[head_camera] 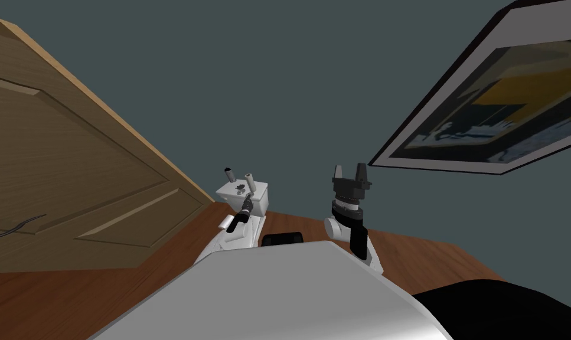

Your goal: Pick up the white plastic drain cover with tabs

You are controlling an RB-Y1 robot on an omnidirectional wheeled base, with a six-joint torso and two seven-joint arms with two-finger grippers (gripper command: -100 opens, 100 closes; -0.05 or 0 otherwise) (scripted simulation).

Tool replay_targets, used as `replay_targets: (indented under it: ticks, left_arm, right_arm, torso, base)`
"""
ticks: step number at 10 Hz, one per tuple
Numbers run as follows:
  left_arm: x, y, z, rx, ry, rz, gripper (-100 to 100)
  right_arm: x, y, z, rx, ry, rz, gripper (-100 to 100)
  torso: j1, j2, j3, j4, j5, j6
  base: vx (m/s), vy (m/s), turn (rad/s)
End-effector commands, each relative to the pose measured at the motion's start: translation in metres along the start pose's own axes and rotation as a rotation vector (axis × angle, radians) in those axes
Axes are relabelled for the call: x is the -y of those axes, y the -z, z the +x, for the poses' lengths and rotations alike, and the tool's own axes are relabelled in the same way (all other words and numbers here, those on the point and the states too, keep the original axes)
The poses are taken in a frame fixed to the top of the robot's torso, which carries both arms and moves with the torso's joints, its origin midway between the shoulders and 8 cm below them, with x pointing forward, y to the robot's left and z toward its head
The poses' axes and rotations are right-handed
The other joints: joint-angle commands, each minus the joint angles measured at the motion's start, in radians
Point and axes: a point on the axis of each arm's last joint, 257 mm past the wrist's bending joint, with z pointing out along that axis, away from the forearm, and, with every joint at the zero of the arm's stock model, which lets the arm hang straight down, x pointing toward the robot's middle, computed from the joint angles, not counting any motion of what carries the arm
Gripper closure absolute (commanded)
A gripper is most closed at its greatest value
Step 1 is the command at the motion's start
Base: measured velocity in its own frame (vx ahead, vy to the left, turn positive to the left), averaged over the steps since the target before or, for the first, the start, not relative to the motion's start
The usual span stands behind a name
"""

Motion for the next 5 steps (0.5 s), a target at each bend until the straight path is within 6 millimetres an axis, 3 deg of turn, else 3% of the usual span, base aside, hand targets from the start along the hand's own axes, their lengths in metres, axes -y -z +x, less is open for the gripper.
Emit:
replay_targets:
  ticks: [1, 3, 4, 5]
  left_arm:
    - [0.013, -0.013, -0.009, 0.001, -0.006, 0.032, -100]
    - [0.014, -0.026, -0.001, -0.011, -0.005, 0.029, -100]
    - [-0.007, -0.025, -0.004, -0.004, -0.006, -0.013, -100]
    - [-0.009, -0.024, -0.005, -0.003, -0.006, -0.017, -100]
  right_arm:
    - [0.0, 0.0, 0.0, 0.0, 0.0, 0.0, 0]
    - [0.0, 0.0, 0.0, 0.0, 0.0, 0.0, 0]
    - [0.0, 0.0, 0.0, 0.0, 0.0, 0.0, 0]
    - [0.0, 0.0, 0.0, 0.0, 0.0, 0.0, 0]
  torso:
    - [0.0, 0.0, 0.0, 0.0, 0.0, 0.0]
    - [-0.002, 0.004, 0.002, 0.001, 0.0, 0.0]
    - [-0.001, 0.003, 0.002, 0.001, 0.0, 0.0]
    - [0.0, 0.001, 0.001, 0.0, 0.0, 0.0]
  base:
    - [-0.057, -0.031, -0.059]
    - [-0.068, -0.021, -0.01]
    - [-0.018, 0.002, 0.003]
    - [0.0, 0.0, 0.0]
